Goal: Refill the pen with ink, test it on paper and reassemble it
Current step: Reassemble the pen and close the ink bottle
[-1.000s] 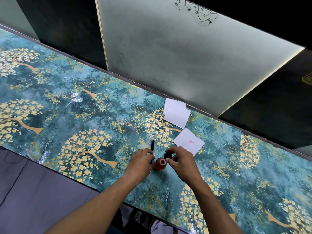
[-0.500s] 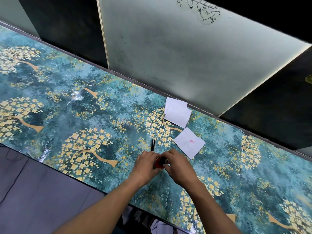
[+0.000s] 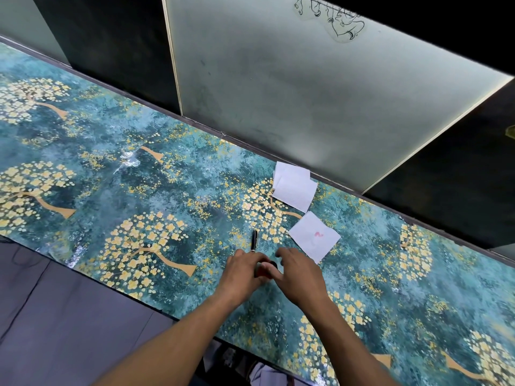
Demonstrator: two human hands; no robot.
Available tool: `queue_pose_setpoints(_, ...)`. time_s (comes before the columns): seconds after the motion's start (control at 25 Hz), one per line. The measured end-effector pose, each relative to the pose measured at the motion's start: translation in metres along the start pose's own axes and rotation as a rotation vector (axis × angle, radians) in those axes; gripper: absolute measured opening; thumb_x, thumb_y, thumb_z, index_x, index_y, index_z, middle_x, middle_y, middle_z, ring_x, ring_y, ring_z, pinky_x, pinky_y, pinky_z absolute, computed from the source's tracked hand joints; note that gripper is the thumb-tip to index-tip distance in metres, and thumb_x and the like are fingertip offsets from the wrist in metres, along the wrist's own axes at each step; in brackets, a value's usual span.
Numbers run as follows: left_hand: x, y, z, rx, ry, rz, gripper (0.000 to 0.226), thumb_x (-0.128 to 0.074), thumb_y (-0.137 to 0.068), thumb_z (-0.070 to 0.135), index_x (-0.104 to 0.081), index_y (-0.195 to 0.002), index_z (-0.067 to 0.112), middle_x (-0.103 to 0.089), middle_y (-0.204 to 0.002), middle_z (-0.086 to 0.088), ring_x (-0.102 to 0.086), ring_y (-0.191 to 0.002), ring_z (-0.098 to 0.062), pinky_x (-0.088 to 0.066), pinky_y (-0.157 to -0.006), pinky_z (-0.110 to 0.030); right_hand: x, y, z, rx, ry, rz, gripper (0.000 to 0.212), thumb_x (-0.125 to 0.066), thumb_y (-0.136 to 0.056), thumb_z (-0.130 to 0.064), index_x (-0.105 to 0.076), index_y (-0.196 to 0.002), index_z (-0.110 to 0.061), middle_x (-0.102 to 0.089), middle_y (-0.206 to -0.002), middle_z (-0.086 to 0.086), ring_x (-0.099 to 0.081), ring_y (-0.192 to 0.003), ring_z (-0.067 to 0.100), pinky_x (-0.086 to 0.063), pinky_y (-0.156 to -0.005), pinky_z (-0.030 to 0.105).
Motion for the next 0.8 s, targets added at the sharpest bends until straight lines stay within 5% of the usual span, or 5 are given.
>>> queue_pose_setpoints(0.2, 0.0, 0.0, -0.002, 0.023, 0.007, 0.002, 0.04, -0.074, -0.079, 0.041, -0.058, -0.115, 0.048, -0.055, -0.098, 0.01, -0.048, -0.1, -0.019, -0.045, -0.082, -0.032, 0.0, 0.003, 0.008, -0.007, 0.046, -0.006, 0.043, -0.044, -0.095, -0.064, -0.06, -0.093, -0.024, -0.065, -0.089, -0.002, -0.063, -0.086, 0.023, -0.049, -0.066, 0.036)
queue_pose_setpoints(0.4, 0.0, 0.0, -0.002, 0.045, -0.007, -0.006, 0.041, -0.074, -0.081, 0.037, -0.059, -0.118, 0.046, -0.05, -0.098, 0.008, -0.047, -0.099, -0.021, -0.046, -0.086, -0.034, -0.008, 0.006, 0.0, 0.08, -0.113, -0.036, 0.031, -0.06, -0.094, -0.047, -0.056, -0.118, -0.029, -0.058, -0.107, -0.003, -0.062, -0.093, 0.023, -0.051, -0.075, 0.04)
queue_pose_setpoints(0.6, 0.0, -0.001, 0.0, 0.025, -0.003, -0.003, 0.042, -0.076, -0.076, 0.041, -0.058, -0.113, 0.049, -0.061, -0.098, 0.011, -0.05, -0.099, -0.019, -0.044, -0.078, -0.032, -0.003, -0.001, 0.007, -0.058, -0.062, 0.041, 0.042, -0.052, -0.093, -0.063, -0.059, -0.087, -0.021, -0.062, -0.085, -0.001, -0.059, -0.078, 0.023, -0.049, -0.065, 0.039)
queue_pose_setpoints(0.72, 0.0, -0.002, 0.001, 0.013, -0.028, 0.0, 0.041, -0.076, -0.078, 0.038, -0.06, -0.116, 0.044, -0.065, -0.103, 0.01, -0.051, -0.102, -0.02, -0.044, -0.082, -0.033, -0.01, 0.0, 0.002, 0.044, -0.194, -0.02, 0.035, -0.06, -0.091, -0.055, -0.059, -0.112, -0.027, -0.058, -0.103, -0.006, -0.06, -0.089, 0.018, -0.051, -0.077, 0.039)
queue_pose_setpoints(0.8, 0.0, -0.002, -0.002, 0.043, -0.026, -0.002, 0.042, -0.075, -0.079, 0.037, -0.059, -0.117, 0.045, -0.058, -0.102, 0.006, -0.05, -0.1, -0.022, -0.046, -0.083, -0.034, -0.015, 0.001, -0.001, 0.092, -0.19, -0.067, 0.027, -0.061, -0.093, -0.046, -0.058, -0.112, -0.028, -0.056, -0.104, -0.005, -0.061, -0.091, 0.02, -0.051, -0.078, 0.041)
Point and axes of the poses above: each hand's wrist, its own y-axis away from the middle knuckle, its own x-axis out of the back of the hand, z = x × y, the point moved 7 cm from there along -y, towards the middle knuckle
